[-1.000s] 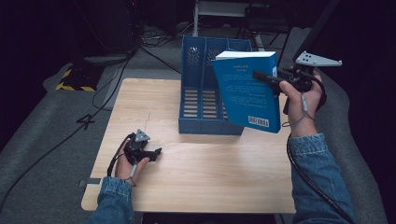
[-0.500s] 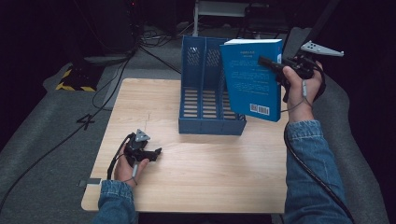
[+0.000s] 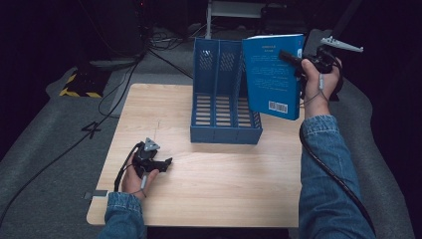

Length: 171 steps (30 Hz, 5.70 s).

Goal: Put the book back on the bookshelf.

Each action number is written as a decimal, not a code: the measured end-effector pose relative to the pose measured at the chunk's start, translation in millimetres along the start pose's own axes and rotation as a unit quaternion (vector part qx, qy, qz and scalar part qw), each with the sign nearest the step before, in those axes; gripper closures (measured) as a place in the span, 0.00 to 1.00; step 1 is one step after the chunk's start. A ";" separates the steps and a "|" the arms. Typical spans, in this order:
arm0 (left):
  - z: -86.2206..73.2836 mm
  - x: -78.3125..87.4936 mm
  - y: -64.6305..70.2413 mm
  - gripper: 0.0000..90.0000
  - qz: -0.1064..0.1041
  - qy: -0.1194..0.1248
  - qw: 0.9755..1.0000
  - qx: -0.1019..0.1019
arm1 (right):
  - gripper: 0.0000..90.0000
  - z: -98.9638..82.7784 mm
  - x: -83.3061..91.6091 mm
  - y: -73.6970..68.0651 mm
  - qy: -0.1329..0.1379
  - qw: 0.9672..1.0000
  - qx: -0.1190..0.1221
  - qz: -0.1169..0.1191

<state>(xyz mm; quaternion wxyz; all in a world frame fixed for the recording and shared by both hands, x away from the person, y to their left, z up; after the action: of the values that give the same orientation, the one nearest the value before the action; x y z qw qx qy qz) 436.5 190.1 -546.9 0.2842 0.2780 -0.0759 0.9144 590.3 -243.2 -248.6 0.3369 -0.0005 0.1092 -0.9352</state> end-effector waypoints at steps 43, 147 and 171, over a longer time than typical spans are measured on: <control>0.6 -0.9 0.1 0.23 0.000 -0.003 1.000 0.003 | 0.66 -66.7 -70.6 -27.1 0.065 0.996 0.022 -0.062; -7.7 11.3 -9.6 0.22 -0.022 -0.005 1.000 -0.012 | 0.40 -51.3 63.7 -65.2 -0.123 0.989 0.078 -0.020; -5.8 8.3 -10.4 0.20 -0.023 -0.006 1.000 -0.018 | 0.36 -161.4 146.6 -62.7 -0.221 0.972 0.072 0.027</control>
<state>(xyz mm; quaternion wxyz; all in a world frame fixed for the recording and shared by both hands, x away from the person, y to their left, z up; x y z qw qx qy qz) 433.9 204.4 -547.3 0.3102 0.2796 -0.0877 0.9044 425.5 -255.6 -404.0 0.3774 -0.1802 -0.0358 -0.9077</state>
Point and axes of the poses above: each handheld gripper's, and its own axes: x roughly backward along the jaws, z roughly out of its top, y roughly to its right, the point moved 6 cm from there along -x, roughly forward along the jaws, and after that the axes turned 12 degrees about y, right-handed, at the moved point
